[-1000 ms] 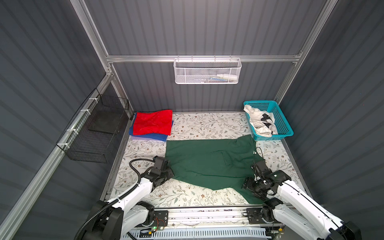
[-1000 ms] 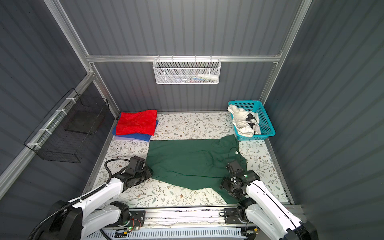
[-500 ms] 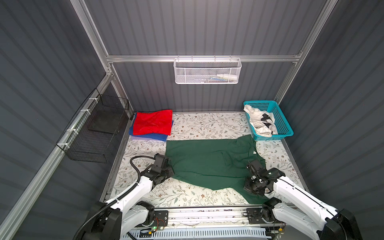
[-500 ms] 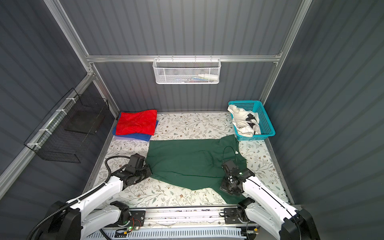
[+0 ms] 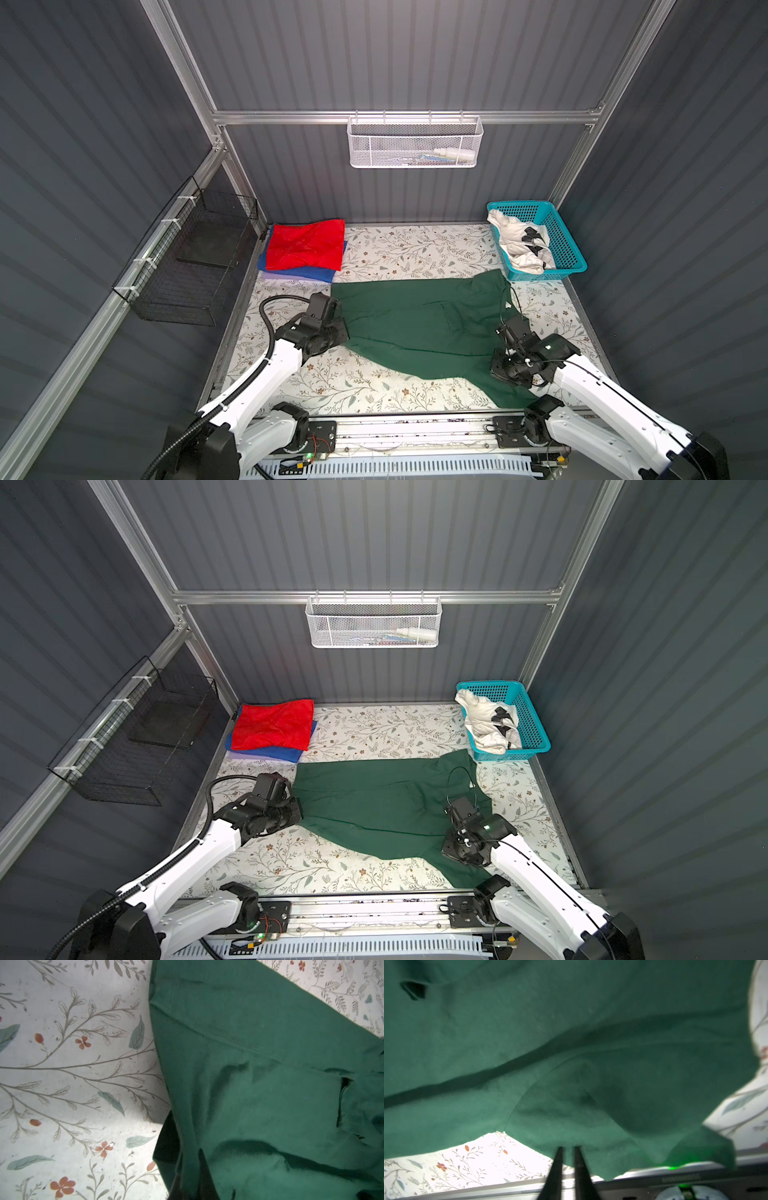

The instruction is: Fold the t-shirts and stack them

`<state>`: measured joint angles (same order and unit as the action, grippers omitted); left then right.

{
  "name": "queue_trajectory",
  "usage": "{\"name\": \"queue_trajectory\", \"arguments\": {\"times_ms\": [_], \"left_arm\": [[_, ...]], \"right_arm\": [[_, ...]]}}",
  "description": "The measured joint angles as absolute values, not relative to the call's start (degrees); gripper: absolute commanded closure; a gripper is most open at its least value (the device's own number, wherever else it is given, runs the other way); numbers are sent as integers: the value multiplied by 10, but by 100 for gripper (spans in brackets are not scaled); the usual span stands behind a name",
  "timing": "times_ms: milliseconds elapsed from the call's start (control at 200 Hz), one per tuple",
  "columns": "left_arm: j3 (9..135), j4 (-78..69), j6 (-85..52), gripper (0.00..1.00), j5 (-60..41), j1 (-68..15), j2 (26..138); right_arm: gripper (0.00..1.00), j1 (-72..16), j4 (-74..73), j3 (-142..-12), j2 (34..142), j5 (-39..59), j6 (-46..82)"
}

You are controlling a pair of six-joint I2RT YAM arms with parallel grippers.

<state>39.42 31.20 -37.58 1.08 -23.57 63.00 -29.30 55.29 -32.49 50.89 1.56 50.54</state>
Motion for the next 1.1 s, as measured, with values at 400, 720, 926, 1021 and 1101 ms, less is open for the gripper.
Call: {"name": "queue_trajectory", "arguments": {"times_ms": [400,720,926,1021,1101], "left_arm": [[500,333,-328,100,3,-233,781],[534,294,-327,100,-27,-169,843],[566,265,-330,100,-39,-150,863],[574,256,-330,100,-46,-149,874],[575,256,-330,100,-48,-149,882]], "right_arm": [[50,-339,545,-318,561,15,504],[59,-385,505,-318,637,24,495],[85,-397,475,-320,697,36,489],[95,-401,467,-329,713,41,480],[100,-402,468,-334,718,44,474]]}}
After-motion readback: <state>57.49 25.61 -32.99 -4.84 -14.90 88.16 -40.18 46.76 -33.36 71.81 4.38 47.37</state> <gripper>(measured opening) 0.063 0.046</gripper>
